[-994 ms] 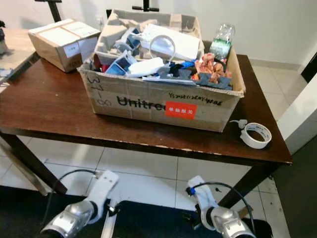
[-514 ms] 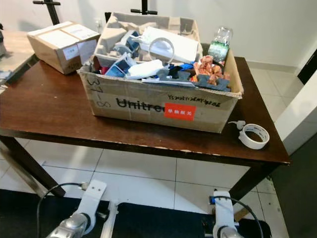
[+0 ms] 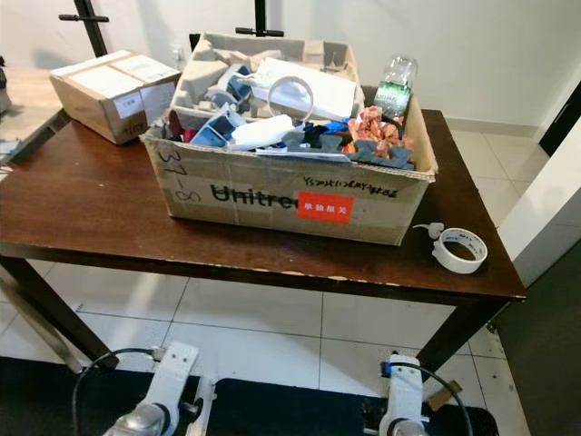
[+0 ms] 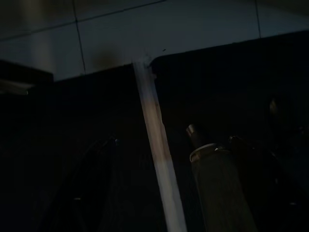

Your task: Picking trash to rubbish bin

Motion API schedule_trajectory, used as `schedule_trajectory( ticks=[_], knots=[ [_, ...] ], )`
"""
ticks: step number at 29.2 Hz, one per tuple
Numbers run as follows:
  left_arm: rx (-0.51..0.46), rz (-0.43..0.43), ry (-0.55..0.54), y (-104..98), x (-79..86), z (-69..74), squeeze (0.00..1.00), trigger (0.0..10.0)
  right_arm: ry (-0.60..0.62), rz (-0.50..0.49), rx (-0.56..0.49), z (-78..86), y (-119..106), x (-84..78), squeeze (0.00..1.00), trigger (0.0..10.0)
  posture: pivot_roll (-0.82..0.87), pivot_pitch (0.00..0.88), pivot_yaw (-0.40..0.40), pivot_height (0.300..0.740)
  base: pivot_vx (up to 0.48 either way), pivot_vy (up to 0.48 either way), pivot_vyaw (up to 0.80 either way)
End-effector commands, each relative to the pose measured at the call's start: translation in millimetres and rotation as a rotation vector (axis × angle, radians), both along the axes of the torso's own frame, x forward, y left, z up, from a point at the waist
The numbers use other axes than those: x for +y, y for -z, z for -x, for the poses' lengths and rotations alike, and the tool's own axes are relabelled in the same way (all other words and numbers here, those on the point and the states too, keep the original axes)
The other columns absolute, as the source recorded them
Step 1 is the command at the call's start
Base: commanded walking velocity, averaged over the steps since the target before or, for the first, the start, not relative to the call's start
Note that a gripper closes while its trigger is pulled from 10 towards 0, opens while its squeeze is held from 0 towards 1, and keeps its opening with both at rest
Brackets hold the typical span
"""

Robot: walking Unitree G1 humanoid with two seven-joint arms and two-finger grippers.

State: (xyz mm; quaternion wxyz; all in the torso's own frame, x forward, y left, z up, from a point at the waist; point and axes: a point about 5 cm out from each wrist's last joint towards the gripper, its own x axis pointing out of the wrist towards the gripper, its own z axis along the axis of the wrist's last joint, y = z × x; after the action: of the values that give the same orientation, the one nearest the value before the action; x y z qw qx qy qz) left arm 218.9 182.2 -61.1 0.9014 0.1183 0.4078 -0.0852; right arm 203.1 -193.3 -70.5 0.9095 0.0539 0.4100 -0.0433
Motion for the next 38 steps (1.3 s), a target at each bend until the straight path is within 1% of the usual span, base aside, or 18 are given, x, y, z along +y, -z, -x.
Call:
schedule_trajectory(
  ticks=[1,3,6,9,10,11,15,17,19,24,28,33,38],
  knots=[
    [0.007,-0.015,0.041,3.0,-2.2,4.3,0.0,10.0,-0.024,0.007,0.009,4.8,3.0,2.3,0.0,10.0,0.04,0.08,-0.011,0.74,0.0,0.0,0.0],
    [0.003,-0.015,0.042,2.7,-1.8,3.7,0.0,10.0,-0.038,0.01,-0.004,3.2,2.2,4.9,0.0,10.0,0.04,0.075,-0.011,0.74,0.0,0.0,0.0],
    [0.007,-0.02,0.013,3.1,2.1,4.0,0.0,10.0,-0.076,0.011,-0.023,1.7,1.2,7.9,0.0,10.0,0.04,0.069,-0.011,0.74,0.0,0.0,0.0],
    [0.035,-0.058,-0.005,5.0,7.5,6.1,0.0,10.0,-0.092,0.004,-0.037,1.1,0.7,10.2,0.0,10.0,0.04,0.06,-0.016,0.74,0.0,0.0,0.0],
    [0.038,-0.066,-0.017,5.3,9.5,6.8,0.0,10.0,-0.097,0.005,-0.037,1.3,0.9,10.7,0.0,10.0,0.04,0.062,-0.015,0.74,0.0,0.0,0.0],
    [0.04,-0.065,-0.053,6.1,13.1,8.7,0.0,10.0,-0.11,0.015,-0.026,2.9,2.0,11.3,0.0,10.0,0.03,0.065,-0.01,0.74,0.0,0.0,0.0],
    [0.048,-0.061,-0.07,7.5,13.2,10.8,0.0,10.0,-0.11,0.021,-0.025,3.9,2.4,10.0,0.0,10.0,0.03,0.059,-0.012,0.74,0.0,0.0,0.0],
    [0.046,-0.052,-0.07,8.0,10.2,10.7,0.0,10.0,-0.09,0.032,-0.024,5.4,2.7,5.7,0.0,10.0,0.04,0.056,-0.027,0.74,0.0,0.0,0.0],
    [0.046,-0.049,-0.071,8.1,9.5,10.7,0.0,10.0,-0.088,0.039,-0.02,6.2,3.1,4.7,0.0,10.0,0.04,0.05,-0.027,0.74,0.0,0.0,0.0],
    [0.049,-0.05,-0.06,8.1,5.6,9.2,0.0,10.0,-0.046,0.043,0.021,9.4,5.8,2.2,0.0,10.0,0.05,0.031,-0.026,0.74,0.0,0.0,0.0],
    [0.045,-0.048,-0.077,7.0,5.7,7.0,0.0,10.0,-0.065,0.068,0.04,9.9,6.6,2.4,0.0,10.0,0.06,0.031,-0.035,0.74,0.0,0.0,0.0],
    [0.04,-0.042,-0.101,6.6,5.1,6.1,0.0,10.0,-0.083,0.068,0.052,12.0,8.1,4.6,0.0,10.0,0.07,0.035,-0.043,0.74,0.0,0.0,0.0],
    [0.04,-0.033,-0.135,8.2,7.8,9.7,0.0,10.0,-0.101,0.071,0.043,12.3,8.3,7.5,0.0,10.0,0.08,0.047,-0.042,0.74,0.0,0.0,0.0]
  ],
)
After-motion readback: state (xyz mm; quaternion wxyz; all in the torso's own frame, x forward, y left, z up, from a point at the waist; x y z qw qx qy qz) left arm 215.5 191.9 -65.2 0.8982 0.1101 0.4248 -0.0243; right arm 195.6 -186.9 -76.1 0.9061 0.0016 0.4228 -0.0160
